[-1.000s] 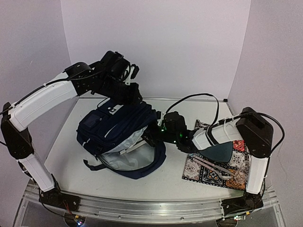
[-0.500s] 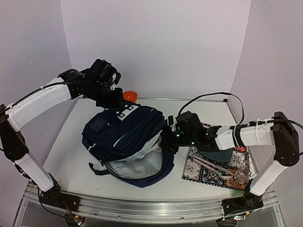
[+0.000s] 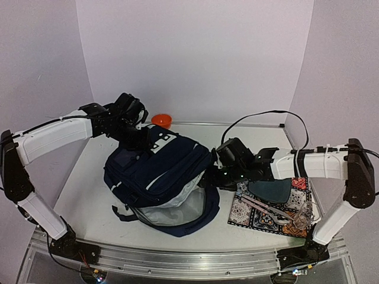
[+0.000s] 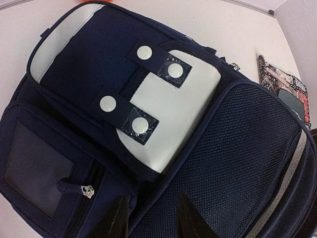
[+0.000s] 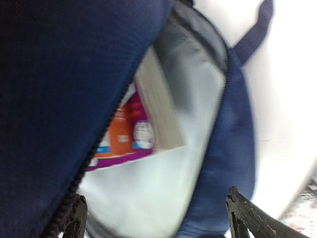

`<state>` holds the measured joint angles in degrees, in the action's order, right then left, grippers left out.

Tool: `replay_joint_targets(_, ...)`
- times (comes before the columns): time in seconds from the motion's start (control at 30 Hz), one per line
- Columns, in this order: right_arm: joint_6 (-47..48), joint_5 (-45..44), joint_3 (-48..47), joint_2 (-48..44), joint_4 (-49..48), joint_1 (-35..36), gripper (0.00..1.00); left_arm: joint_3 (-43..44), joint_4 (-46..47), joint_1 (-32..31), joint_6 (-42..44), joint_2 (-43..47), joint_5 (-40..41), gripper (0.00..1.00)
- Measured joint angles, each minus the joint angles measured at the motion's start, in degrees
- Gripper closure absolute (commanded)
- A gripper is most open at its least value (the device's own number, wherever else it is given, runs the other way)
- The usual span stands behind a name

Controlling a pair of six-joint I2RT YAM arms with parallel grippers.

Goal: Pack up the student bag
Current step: Place the largest pocket of the bag in the student bag.

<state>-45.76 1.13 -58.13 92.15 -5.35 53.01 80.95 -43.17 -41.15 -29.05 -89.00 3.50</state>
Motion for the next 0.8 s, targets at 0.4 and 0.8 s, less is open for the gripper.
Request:
replay_joint_targets(0.4, 16.15, -12.71, 0.87, -3.19, 8.6, -1.13, 0.02, -6.12, 5.23, 0.99, 0.01, -4.41, 0.58, 0.67)
replay_joint_targets(0.8, 20.24, -15.07, -2.56, 0.03, 16.11, -3.62, 0.02, -10.03, 11.92, 8.01, 0.49, -3.96, -2.32, 0.65)
